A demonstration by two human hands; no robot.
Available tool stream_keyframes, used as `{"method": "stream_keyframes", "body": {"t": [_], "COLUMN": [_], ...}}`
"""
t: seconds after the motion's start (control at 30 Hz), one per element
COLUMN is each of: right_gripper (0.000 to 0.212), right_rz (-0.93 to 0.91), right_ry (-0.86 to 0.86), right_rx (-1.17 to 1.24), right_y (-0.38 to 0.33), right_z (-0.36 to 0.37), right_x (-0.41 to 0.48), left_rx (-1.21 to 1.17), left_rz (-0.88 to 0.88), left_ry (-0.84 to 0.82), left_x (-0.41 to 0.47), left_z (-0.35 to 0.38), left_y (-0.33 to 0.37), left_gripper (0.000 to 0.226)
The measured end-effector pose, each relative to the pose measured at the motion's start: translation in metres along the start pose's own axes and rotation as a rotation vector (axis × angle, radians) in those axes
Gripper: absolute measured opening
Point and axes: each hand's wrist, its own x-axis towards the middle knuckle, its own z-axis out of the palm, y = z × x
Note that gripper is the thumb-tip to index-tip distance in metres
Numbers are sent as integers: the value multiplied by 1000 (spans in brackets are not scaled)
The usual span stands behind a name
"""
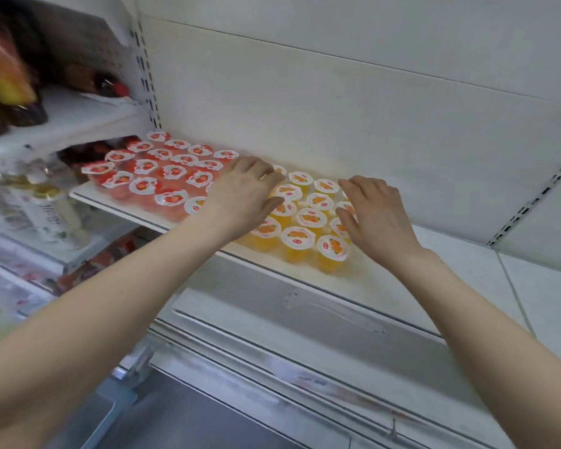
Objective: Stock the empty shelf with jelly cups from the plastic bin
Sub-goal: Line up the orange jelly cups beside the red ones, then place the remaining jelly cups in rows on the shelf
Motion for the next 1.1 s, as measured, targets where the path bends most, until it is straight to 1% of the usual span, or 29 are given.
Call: {"method": "stream_keyframes", "body": {"t": [0.1, 0.17, 0.4, 0.5, 0.6, 0.7, 0.77, 0.9, 1.03, 1.1], "right_gripper": [50, 51, 51, 50, 49, 48, 47, 41, 46, 45], "right_rz": [-67, -100, -202, -256, -331, -393, -439, -558, -706, -782], "right_ry": [4, 20, 56, 35, 3, -12, -18, -29, -116, -177], "right_rx": [3, 20, 121, 186, 266, 324, 380, 462, 532, 553], "right_y": [-50, -87, -225, -286, -347, -406, -445, -513, -571, -599], "right_z": [-2, -2, 14, 27, 43, 61, 72, 99, 137, 158], "right_x": [13, 22, 47, 55, 61, 64, 64, 67, 78, 88], "left_rx": [32, 39, 76, 96, 94, 101, 100, 85, 82, 85], "left_rz": [-37, -67, -149, -192, -269, -344, -406, -590, -815, -918], "left_ry": [-30, -43, -66, -63, -93, -110, -131, -197, -263, -305], "left_x": [-35, -62, -173, -222, -273, -326, -364, -439, -507, -533], "left_z": [-18, -29, -61, -73, -82, -85, -83, -71, -63, -60], "left_y": [-40, -69, -163, -200, -237, -267, -281, -304, -317, -327], "left_gripper": [52, 54, 52, 49, 50, 47, 44, 46, 45, 41]}}
